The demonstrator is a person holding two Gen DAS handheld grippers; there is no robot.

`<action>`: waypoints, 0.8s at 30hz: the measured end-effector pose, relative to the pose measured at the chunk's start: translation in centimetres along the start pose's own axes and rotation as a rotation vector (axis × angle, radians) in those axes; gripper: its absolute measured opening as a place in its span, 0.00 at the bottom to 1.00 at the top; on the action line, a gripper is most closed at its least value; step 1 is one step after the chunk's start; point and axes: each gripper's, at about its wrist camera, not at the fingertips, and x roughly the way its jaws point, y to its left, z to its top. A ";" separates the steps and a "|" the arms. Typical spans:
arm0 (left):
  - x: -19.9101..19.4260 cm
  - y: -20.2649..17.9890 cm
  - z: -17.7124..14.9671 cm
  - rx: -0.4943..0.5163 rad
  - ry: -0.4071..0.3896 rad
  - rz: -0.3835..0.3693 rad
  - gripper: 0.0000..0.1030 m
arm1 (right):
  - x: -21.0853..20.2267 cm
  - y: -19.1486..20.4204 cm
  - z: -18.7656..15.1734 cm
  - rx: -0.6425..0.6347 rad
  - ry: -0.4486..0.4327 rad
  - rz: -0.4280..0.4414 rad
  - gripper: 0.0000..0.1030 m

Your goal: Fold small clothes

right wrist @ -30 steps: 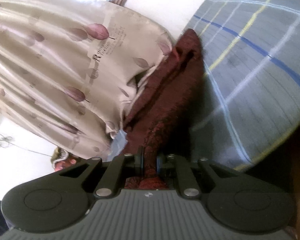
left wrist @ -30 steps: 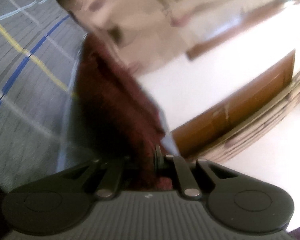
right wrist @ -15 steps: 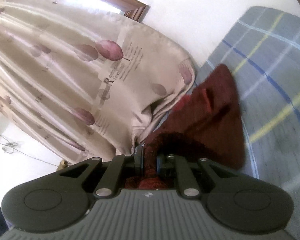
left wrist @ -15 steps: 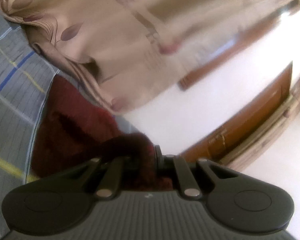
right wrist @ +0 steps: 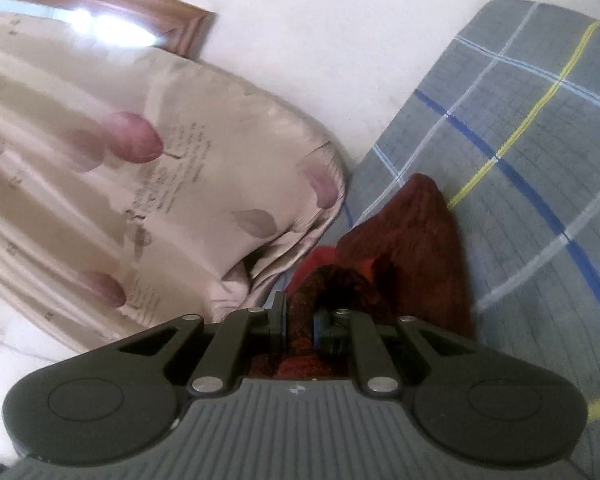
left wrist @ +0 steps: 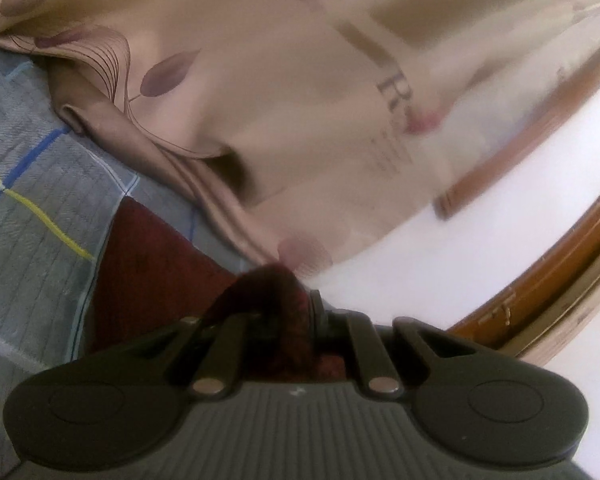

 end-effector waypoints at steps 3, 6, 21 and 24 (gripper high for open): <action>1.5 0.6 0.7 -0.022 0.015 0.017 0.11 | 1.5 -0.8 0.7 0.029 -0.003 0.001 0.17; 3.0 1.4 1.3 -0.062 0.042 0.041 0.38 | 2.8 -1.8 1.6 0.068 -0.015 0.000 0.20; 0.1 2.4 2.4 -0.052 -0.044 0.118 0.89 | 2.1 -4.1 2.2 0.195 -0.174 0.031 0.73; -1.2 2.9 0.8 0.022 0.018 0.151 0.89 | 0.3 -3.4 0.6 0.096 -0.124 -0.007 0.77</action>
